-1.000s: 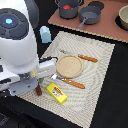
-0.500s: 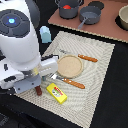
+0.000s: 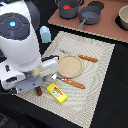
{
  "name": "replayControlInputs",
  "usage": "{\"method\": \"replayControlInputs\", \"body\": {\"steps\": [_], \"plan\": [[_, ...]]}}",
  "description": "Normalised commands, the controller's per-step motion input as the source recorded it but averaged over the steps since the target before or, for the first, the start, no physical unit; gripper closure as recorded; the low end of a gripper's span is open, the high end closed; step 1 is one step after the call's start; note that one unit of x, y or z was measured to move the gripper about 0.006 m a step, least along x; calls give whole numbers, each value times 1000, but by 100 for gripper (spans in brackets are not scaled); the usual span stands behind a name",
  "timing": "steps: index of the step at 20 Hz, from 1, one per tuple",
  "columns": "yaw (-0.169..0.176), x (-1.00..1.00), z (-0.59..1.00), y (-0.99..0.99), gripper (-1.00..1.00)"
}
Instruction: Interact with the objects in diverse but meaningful ways.
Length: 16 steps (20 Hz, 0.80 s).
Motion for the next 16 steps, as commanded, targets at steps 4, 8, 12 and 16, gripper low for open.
{"method": "replayControlInputs", "body": {"steps": [4, 8, 12, 16], "plan": [[0, -301, -244, 104, 100], [0, -388, -268, 70, 100], [-3, -509, -23, -14, 100], [-94, -699, 423, -252, 100]]}}
